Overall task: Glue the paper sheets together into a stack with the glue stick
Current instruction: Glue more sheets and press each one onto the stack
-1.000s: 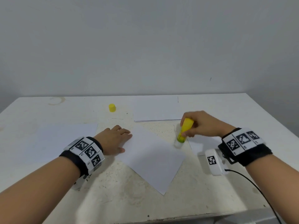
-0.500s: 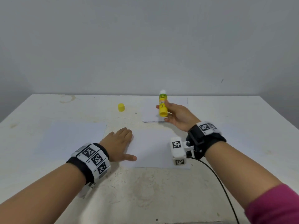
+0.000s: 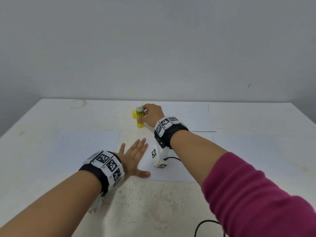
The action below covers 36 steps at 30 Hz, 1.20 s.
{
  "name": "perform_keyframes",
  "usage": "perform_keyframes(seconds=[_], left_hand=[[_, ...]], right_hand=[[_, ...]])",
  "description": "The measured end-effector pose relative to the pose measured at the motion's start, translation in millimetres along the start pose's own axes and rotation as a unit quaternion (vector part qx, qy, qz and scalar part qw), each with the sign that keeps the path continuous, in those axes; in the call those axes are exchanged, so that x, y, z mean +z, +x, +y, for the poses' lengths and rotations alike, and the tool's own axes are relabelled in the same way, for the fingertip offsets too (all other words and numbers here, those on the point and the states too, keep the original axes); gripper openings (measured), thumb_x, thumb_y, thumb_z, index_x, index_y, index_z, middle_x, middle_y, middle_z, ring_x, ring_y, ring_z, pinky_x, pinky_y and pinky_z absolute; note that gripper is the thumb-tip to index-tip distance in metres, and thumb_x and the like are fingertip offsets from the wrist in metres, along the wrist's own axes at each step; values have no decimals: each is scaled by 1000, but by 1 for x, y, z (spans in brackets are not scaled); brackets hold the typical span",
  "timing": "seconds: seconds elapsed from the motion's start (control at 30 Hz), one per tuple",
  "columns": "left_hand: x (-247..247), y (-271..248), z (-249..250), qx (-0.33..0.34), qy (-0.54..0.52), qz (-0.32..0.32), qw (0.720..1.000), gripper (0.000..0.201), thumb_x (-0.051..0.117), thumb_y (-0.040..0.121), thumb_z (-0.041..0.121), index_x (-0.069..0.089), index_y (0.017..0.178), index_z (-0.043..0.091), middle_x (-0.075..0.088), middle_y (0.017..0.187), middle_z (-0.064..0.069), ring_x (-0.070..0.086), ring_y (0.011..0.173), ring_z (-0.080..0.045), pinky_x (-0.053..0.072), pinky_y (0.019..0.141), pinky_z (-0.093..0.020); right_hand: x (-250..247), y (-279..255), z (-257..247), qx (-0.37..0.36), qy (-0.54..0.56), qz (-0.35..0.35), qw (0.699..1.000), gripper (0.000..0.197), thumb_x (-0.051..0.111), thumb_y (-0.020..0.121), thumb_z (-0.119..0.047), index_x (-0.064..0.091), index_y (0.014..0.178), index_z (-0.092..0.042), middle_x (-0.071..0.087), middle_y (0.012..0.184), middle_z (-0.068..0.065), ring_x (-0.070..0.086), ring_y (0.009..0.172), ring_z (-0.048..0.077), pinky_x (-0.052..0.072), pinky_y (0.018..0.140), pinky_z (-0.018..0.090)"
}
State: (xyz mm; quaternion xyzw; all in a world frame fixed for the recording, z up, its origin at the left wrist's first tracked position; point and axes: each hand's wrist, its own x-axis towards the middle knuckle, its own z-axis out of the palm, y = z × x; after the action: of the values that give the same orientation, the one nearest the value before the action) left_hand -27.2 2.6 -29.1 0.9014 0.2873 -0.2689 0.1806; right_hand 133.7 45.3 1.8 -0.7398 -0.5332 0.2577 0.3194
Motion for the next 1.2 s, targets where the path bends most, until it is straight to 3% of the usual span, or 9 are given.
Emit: perform_keyframes(seconds=[0.33, 0.47, 0.57, 0.63, 0.7, 0.8, 0.9, 1.1, 1.2], left_hand=[[-1, -1, 0, -4, -1, -14, 1000, 157, -10, 11, 101, -36, 141, 17, -50, 130, 10, -41, 125, -5, -19, 111, -52], [0, 0, -1, -9, 4, -15, 1000, 154, -12, 13, 101, -35, 142, 19, -49, 132, 11, -38, 130, -5, -18, 111, -51], [0, 1, 3, -35, -19, -3, 999, 125, -3, 49, 100, -29, 144, 23, -43, 142, 12, -33, 133, -1, -17, 113, -48], [-1, 0, 7, -53, -22, -6, 998, 93, 24, 88, 75, -24, 148, 22, -35, 151, 10, -28, 140, -5, -17, 114, -47], [-3, -2, 9, -59, -14, -8, 998, 89, 37, 95, 59, -23, 149, 21, -33, 153, 9, -25, 142, -7, -16, 115, -47], [-5, -5, 10, -53, -5, -16, 998, 96, 38, 92, 64, -25, 148, 18, -35, 152, 7, -27, 142, -9, -17, 115, -47], [-5, -7, 10, -51, 35, -30, 998, 114, 17, 65, 83, -27, 147, 15, -36, 152, 4, -27, 142, -12, -14, 115, -49], [-3, -5, 8, -46, 48, -26, 997, 100, 31, 90, 70, -30, 145, 12, -39, 150, 1, -29, 142, -15, -12, 115, -52], [-4, -3, 7, -48, 58, -39, 996, 123, 11, 54, 85, -29, 145, 13, -38, 151, 2, -29, 142, -14, -12, 115, -52]], right_hand=[[16, 8, -9, -17, -81, -11, 996, 34, 69, 84, -16, 59, 114, -4, 64, 114, 12, 60, 105, 27, 49, 90, 35], [10, 3, -14, 7, -133, -46, 990, 51, 74, 82, -23, 54, 123, -1, 61, 121, 12, 59, 111, 24, 48, 95, 33], [-4, -11, -16, 15, -85, -56, 995, 63, 75, 81, -26, 47, 132, -2, 56, 130, 12, 55, 118, 22, 44, 101, 33], [-21, -27, -18, 3, -34, -67, 997, 67, 75, 82, -28, 43, 138, -7, 53, 135, 8, 52, 121, 19, 41, 102, 29], [-44, -48, -18, -11, -4, -73, 997, 67, 75, 81, -29, 44, 137, -10, 54, 134, 6, 53, 120, 17, 41, 101, 28], [-89, -80, 3, -5, -3, -50, 999, 66, 76, 80, -30, 47, 135, -11, 54, 135, 5, 52, 122, 15, 40, 104, 28], [-134, -105, 51, 86, -135, -63, 985, 76, 73, 81, -38, 38, 142, -11, 43, 146, 6, 43, 132, 19, 33, 105, 28], [-175, -150, 137, 274, -344, -163, 883, 134, 79, 59, -63, -1, 152, -7, 5, 159, 13, 8, 147, 29, 20, 117, 47], [-176, -166, 148, 291, -350, -207, 866, 159, 73, 38, -81, -8, 150, -4, -4, 159, 15, 0, 147, 29, 16, 118, 48]])
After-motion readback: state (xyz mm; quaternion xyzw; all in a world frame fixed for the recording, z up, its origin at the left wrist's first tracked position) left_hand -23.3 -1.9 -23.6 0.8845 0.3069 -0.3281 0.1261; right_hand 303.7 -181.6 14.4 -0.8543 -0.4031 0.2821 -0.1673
